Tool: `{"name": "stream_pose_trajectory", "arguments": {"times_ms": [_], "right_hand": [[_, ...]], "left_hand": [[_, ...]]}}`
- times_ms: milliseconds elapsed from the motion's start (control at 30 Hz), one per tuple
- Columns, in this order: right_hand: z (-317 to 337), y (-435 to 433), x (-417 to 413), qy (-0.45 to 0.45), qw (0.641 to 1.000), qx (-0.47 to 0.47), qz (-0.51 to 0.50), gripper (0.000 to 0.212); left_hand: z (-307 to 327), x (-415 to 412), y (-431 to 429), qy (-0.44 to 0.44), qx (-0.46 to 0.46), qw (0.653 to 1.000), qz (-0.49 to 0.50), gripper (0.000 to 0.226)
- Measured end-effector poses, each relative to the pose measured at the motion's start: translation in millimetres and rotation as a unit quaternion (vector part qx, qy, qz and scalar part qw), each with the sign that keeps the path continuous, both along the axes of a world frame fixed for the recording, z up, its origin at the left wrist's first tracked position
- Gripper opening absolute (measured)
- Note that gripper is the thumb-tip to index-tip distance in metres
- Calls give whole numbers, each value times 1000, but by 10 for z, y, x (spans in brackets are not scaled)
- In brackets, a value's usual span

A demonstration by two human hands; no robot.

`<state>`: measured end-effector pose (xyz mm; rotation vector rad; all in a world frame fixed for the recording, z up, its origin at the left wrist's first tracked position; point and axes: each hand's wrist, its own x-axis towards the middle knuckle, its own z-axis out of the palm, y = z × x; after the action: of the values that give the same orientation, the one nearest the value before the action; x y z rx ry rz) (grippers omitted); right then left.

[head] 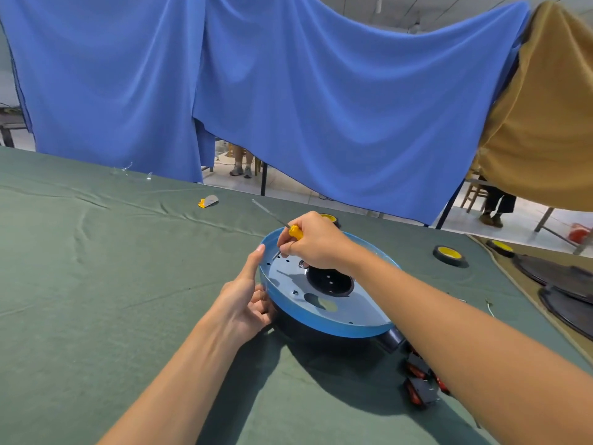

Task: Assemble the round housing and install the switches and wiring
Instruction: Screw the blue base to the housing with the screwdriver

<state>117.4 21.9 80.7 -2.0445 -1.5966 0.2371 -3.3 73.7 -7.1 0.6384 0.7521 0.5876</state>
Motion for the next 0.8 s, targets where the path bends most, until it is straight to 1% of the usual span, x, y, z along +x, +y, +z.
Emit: {"name": "stream_pose_trajectory", "arguments": {"times_ms": [233,367,500,800], "right_hand": [[9,-26,58,-44,999,-20,2,7],[-18,-57,103,-54,998,-41,9,7],[-12,-32,112,-71,997,-42,13,7],[-14,110,75,-118,991,-59,29,5]], "left_hand": [[-17,88,-127,-42,1,998,-36,63],[-23,86,-130,-56,0,998,-38,67],[-23,83,-130,-61,-3,997,-46,72],[-26,85,-117,-77,-32,996,-37,71]]}}
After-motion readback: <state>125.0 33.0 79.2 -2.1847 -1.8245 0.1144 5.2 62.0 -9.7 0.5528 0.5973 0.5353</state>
